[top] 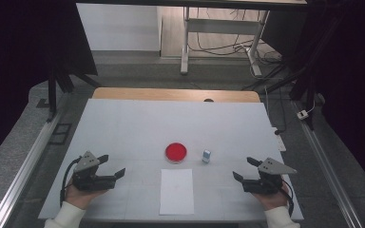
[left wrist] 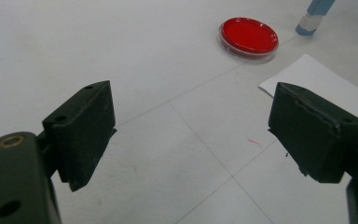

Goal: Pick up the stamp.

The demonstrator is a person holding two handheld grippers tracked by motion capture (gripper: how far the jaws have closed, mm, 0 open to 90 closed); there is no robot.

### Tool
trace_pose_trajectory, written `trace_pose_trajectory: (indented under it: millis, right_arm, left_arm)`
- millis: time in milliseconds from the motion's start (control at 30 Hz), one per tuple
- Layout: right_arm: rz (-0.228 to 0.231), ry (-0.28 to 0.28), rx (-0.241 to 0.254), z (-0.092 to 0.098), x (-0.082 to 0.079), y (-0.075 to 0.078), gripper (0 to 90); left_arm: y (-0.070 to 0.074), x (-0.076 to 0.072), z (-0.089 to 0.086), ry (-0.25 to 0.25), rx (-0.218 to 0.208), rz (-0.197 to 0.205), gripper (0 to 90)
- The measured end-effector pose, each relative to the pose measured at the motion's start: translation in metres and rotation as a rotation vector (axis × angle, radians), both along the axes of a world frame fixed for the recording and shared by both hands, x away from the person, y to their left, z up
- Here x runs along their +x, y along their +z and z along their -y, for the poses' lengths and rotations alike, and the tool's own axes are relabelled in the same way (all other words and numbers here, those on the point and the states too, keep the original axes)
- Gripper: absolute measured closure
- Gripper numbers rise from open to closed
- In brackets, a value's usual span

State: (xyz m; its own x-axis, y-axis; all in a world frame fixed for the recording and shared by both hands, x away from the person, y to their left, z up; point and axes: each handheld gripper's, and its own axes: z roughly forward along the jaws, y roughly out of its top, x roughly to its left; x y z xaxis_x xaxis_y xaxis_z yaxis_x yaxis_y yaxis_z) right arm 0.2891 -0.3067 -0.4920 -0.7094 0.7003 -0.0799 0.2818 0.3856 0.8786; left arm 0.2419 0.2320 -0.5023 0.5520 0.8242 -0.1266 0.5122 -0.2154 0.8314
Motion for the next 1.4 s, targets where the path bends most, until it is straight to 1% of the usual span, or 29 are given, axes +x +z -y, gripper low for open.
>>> trace_pose_trajectory:
  millis: [167, 333, 567, 700, 800, 1000, 1033, 1400]
  right_arm:
    - [-0.013, -0.003, 0.009, 0.003, 0.001, -0.001, 21.1]
    - [-0.013, -0.002, 0.008, 0.002, 0.000, -0.001, 21.5]
    - [-0.018, 0.003, 0.001, 0.000, 0.001, -0.001, 21.5]
    - [-0.022, 0.007, 0.005, -0.001, 0.003, -0.001, 21.7]
    - [-0.017, 0.009, 0.010, -0.002, 0.003, 0.002, 21.8]
    - [-0.006, 0.011, 0.015, -0.005, 0.003, 0.008, 22.2]
    - [-0.008, 0.015, 0.023, -0.006, 0.004, 0.010, 22.2]
    - [-0.017, 0.030, 0.017, -0.014, 0.009, 0.016, 22.3]
  left_arm:
    - [-0.001, 0.001, 0.001, -0.005, 0.004, -0.010, 15.0]
    - [-0.001, 0.000, 0.003, -0.009, 0.014, -0.014, 15.0]
    - [-0.001, 0.000, 0.002, -0.008, 0.002, -0.023, 15.0]
    - [-0.001, 0.000, 0.001, -0.008, -0.002, -0.028, 15.1]
    - [-0.001, 0.000, 0.002, -0.015, 0.000, -0.029, 15.2]
    - [-0.001, 0.000, 0.001, -0.010, 0.006, -0.030, 15.3]
    - [-0.001, 0.000, 0.001, -0.010, 0.007, -0.030, 15.4]
    - [-0.002, 0.001, 0.002, -0.012, 0.016, -0.033, 15.5]
